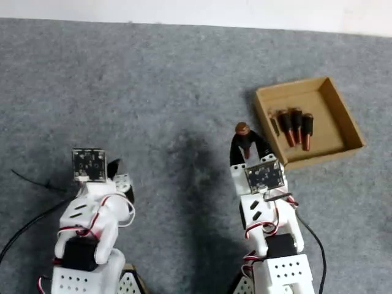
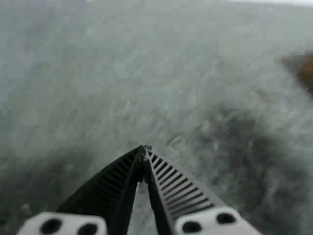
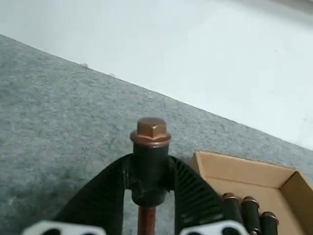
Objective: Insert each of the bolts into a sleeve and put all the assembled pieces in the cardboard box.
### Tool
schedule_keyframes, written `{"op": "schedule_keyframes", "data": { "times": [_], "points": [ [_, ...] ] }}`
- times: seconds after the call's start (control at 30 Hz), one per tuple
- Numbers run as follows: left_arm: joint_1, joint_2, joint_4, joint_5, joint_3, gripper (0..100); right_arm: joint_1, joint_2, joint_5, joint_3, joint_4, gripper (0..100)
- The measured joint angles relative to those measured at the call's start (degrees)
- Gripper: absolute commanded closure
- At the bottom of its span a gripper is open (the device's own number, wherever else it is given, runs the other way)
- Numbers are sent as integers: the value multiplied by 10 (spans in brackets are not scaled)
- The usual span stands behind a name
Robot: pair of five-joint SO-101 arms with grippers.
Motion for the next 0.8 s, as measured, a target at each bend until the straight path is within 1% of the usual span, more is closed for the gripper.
{"op": "schedule_keyframes", "data": {
  "times": [0.2,0.3,0.47,0.63,0.73,0.8],
  "points": [
    [-11,-1,12,0,9,995,3,0,0,0,10,994],
    [-11,0,-9,0,28,995,15,0,0,0,15,994],
    [-11,0,-62,-1,66,995,67,0,0,0,16,994],
    [-11,0,-75,-1,70,995,114,4,1,-8,32,994],
    [-11,0,-75,-1,70,995,127,62,1,-53,55,994],
    [-11,0,-75,-2,70,995,128,133,1,-114,56,994]
  ]
}}
